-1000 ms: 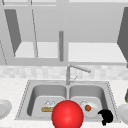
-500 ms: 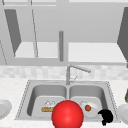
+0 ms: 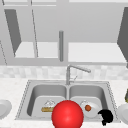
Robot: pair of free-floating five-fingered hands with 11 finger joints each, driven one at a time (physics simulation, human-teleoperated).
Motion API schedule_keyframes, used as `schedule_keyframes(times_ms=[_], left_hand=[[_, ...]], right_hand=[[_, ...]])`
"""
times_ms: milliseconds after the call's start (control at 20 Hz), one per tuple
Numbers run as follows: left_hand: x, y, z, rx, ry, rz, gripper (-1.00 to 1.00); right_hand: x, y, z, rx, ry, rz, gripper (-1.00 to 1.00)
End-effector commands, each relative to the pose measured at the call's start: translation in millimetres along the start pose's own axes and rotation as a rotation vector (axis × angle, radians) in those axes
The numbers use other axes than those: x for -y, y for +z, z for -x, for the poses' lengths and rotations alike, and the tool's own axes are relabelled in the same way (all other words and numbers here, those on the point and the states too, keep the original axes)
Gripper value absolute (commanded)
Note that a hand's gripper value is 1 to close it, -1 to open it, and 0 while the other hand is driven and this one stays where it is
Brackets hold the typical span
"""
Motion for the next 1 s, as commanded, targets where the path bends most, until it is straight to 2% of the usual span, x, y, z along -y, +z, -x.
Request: schedule_keyframes(times_ms=[0,150,450,550,600,650,950], left_hand=[[-2.3,18.8,17.0,0.035,0.018,0.016,-1.00],[2.0,23.2,25.0,0.037,0.002,0.015,-1.00],[18.9,44.6,51.8,0.077,0.002,0.030,-1.00],[22.5,44.9,61.1,0.087,0.002,0.044,-1.00],[28.2,43.0,63.1,0.092,-0.016,0.055,-1.00],[31.7,44.2,67.8,0.091,-0.025,0.055,-1.00],[35.5,46.9,102.3,0.054,-0.008,0.048,-1.00]], right_hand=[[0.0,0.0,0.0,0.000,0.000,0.000,0.00],[0.0,0.0,0.0,0.000,0.000,0.000,0.00],[0.0,0.0,0.0,0.000,0.000,0.000,0.00],[0.0,0.0,0.0,0.000,0.000,0.000,0.00],[0.0,0.0,0.0,0.000,0.000,0.000,0.00],[0.0,0.0,0.0,0.000,0.000,0.000,0.00],[0.0,0.0,0.0,0.000,0.000,0.000,0.00]])
